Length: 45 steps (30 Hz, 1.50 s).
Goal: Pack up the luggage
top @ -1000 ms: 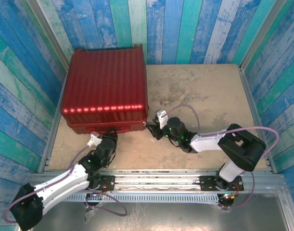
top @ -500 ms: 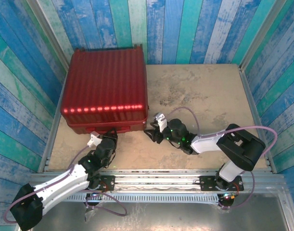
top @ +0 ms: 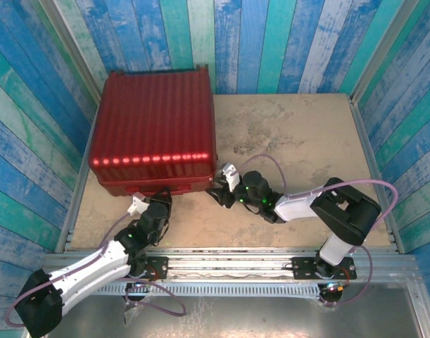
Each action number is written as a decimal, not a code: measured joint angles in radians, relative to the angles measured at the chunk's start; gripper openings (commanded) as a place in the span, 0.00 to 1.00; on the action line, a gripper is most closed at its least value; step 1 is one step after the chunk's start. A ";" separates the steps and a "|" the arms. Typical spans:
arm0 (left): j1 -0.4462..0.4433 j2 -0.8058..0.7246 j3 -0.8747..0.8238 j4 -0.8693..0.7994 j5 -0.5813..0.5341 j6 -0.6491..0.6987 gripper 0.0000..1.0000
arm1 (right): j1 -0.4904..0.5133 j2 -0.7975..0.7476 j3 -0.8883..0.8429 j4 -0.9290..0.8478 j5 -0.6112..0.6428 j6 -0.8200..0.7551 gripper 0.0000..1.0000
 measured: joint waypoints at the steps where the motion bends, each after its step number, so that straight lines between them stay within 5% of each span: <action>1: 0.000 -0.001 0.000 -0.001 0.000 0.001 0.00 | 0.000 0.000 0.000 0.006 0.009 0.000 0.54; 29: 0.000 -0.008 0.000 -0.012 0.002 0.007 0.00 | -0.002 0.029 0.018 -0.030 0.081 -0.034 0.15; 45: 0.000 -0.008 0.001 -0.014 0.000 0.012 0.00 | -0.002 -0.031 0.048 -0.140 0.011 -0.123 0.23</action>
